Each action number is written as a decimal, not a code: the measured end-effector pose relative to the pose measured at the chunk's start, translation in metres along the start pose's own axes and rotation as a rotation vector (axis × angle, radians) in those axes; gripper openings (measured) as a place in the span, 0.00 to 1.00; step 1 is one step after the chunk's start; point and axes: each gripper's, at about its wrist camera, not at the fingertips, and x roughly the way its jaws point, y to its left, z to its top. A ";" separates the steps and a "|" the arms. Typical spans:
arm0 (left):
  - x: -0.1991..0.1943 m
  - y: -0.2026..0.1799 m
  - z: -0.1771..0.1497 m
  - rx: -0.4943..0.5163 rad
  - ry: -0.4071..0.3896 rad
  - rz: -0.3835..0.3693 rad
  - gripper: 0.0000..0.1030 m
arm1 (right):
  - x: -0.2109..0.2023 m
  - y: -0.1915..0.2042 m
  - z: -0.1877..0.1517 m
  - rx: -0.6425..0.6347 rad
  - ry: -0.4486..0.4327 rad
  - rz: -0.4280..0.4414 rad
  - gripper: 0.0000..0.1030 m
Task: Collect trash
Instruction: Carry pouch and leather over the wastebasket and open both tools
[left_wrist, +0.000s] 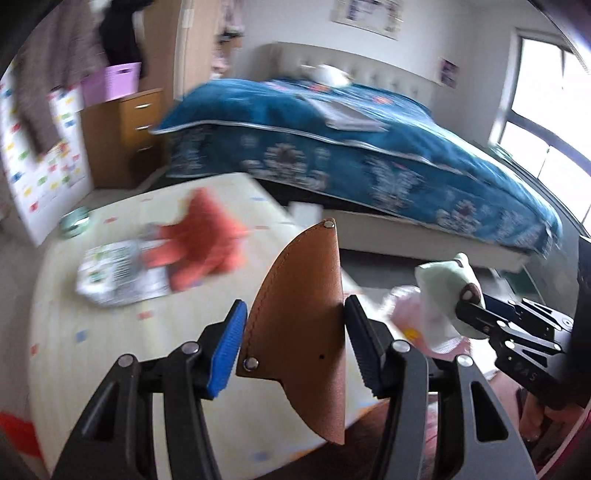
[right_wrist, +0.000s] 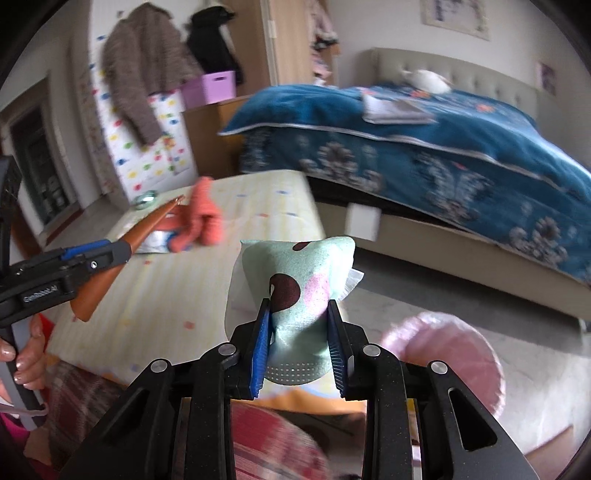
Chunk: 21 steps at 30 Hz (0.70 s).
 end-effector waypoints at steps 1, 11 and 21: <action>0.009 -0.015 0.002 0.028 0.015 -0.020 0.52 | -0.004 -0.014 -0.004 0.025 0.002 -0.031 0.29; 0.077 -0.121 0.017 0.159 0.087 -0.180 0.52 | -0.024 -0.116 -0.039 0.209 0.012 -0.216 0.30; 0.118 -0.161 0.034 0.155 0.123 -0.272 0.74 | -0.002 -0.187 -0.059 0.307 0.074 -0.244 0.52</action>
